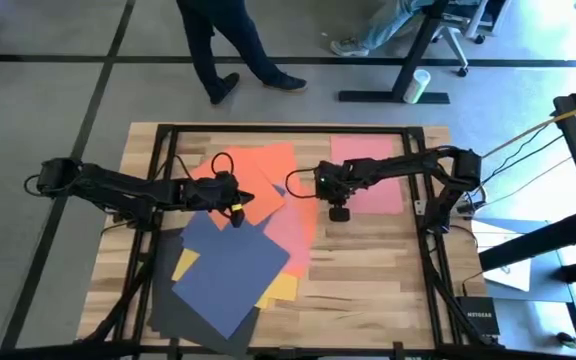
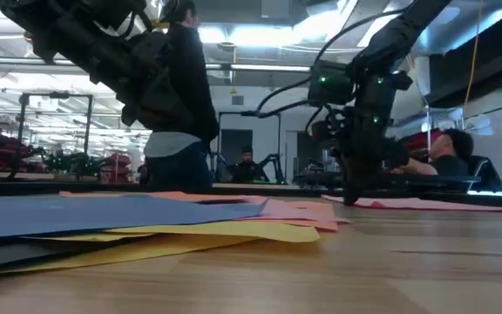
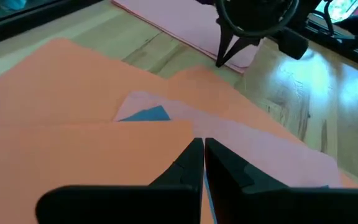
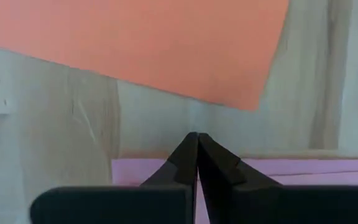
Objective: Organize paper
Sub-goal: Stack the pink paper on top of the pink paper
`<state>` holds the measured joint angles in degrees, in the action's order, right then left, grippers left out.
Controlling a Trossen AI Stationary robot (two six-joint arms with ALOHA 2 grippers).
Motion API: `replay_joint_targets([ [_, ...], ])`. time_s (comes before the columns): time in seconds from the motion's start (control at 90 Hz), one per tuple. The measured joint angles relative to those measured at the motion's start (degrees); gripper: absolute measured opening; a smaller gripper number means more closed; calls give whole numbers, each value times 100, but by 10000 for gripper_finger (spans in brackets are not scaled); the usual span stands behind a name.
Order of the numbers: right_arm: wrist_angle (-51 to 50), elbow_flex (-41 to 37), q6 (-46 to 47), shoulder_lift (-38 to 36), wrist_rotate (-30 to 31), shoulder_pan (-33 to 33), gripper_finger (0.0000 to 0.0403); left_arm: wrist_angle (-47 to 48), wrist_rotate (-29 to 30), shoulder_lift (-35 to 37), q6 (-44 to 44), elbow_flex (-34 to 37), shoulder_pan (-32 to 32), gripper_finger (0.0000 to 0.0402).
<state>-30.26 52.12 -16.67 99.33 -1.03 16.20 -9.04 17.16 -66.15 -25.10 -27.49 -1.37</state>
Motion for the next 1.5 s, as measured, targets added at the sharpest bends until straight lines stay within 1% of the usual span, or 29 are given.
replay_joint_targets([
  [0.556, -690, -40, 57, -216, 106, 81, 0, 0, -1, 0, -10, 0, 0, 0],
  [0.733, -838, -61, 55, -332, 44, 81, 0, 2, 1, 0, -40, 0, 0, 0],
  [0.922, -659, -59, -17, -491, -12, 81, 0, 2, 1, 0, -44, 0, 0, 0],
  [1.078, -203, -49, -234, -546, -66, 161, 0, 4, -1, 0, -16, 0, -1, 0],
  [1.256, 375, -42, -598, -499, -76, 614, 0, 6, 1, 0, -9, 0, 0, 0],
  [1.378, 433, -42, -769, -366, -153, 953, 0, 51, -1, 0, -7, 0, -2, 0],
  [1.5, 435, -42, -937, -225, -219, 1126, 0, 96, 1, 0, -9, 0, -1, 0],
])
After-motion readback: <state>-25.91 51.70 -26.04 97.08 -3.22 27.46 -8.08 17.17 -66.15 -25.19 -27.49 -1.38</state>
